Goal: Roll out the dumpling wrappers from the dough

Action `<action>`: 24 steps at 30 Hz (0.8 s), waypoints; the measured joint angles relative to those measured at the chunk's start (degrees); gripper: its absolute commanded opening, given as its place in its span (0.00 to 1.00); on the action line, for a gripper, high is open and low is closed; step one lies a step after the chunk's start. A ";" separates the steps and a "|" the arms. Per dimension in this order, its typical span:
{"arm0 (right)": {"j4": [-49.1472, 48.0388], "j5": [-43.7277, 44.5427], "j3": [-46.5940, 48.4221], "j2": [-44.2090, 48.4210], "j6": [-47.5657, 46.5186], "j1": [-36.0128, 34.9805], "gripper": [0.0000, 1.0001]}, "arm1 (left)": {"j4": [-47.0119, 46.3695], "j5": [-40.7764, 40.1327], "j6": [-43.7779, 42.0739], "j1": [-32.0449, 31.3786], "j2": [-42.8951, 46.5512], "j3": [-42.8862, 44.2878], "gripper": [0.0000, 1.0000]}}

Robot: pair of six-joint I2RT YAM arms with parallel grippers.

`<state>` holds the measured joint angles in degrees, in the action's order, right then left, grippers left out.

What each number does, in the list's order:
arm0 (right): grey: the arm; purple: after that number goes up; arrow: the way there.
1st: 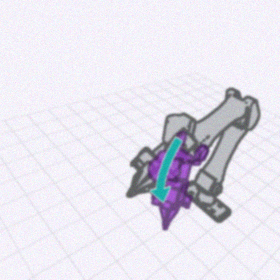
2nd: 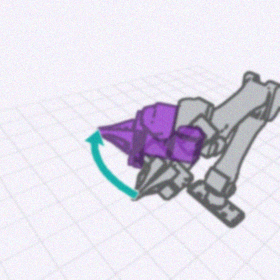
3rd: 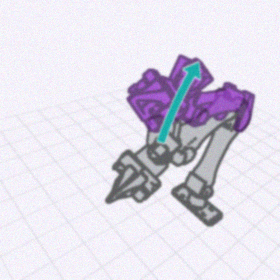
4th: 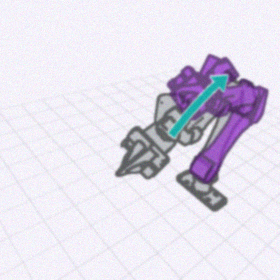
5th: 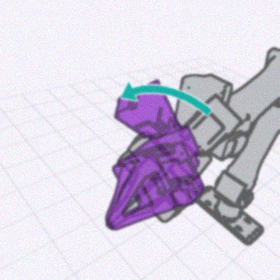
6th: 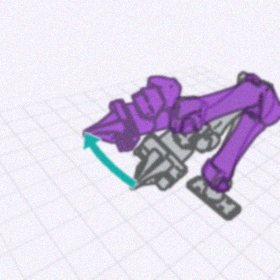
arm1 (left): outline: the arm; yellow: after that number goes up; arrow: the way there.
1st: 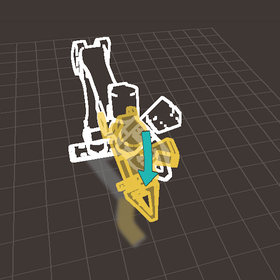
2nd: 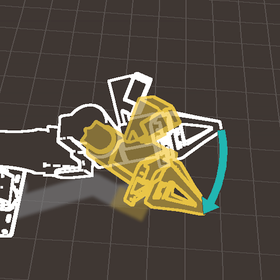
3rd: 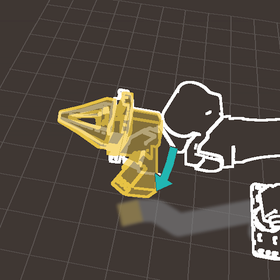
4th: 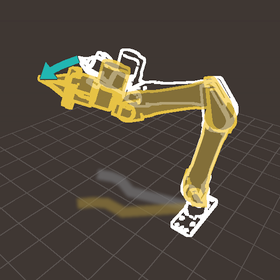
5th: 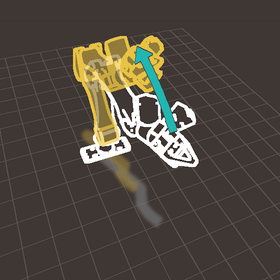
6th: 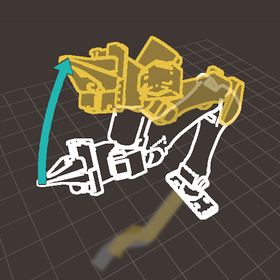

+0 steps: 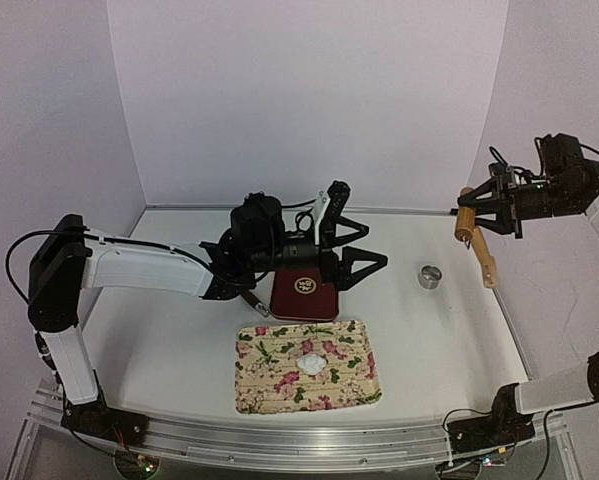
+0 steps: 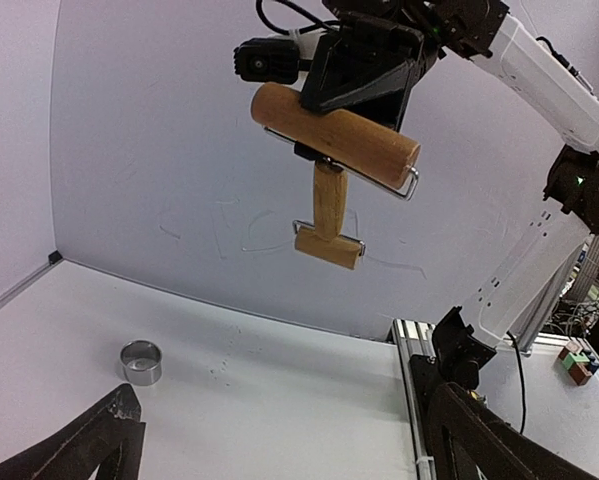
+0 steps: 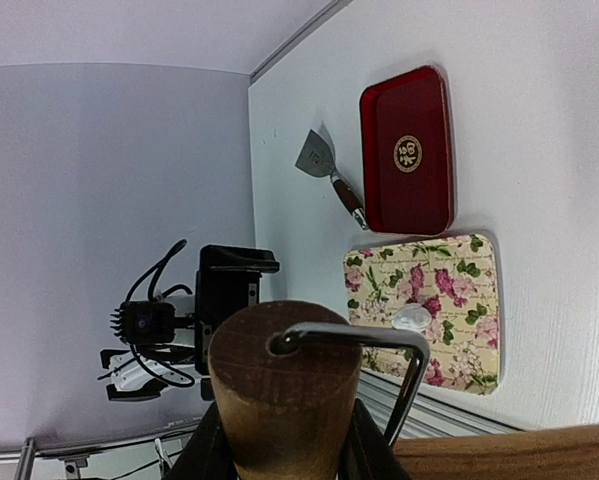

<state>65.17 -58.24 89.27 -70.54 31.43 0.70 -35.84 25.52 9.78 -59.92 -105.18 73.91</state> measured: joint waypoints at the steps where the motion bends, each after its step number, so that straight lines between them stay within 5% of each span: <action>1: -0.21 0.74 0.10 -0.33 0.31 -0.65 0.00 | -0.65 0.00 0.01 0.00 -0.21 0.00 1.00; 24: -7.52 5.45 12.63 -15.67 7.21 -22.65 0.00 | -3.25 -7.68 -10.00 0.13 -3.35 1.63 1.00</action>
<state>57.65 -52.79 101.90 -86.21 38.64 -21.94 -39.09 17.84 -0.22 -59.79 -108.53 75.54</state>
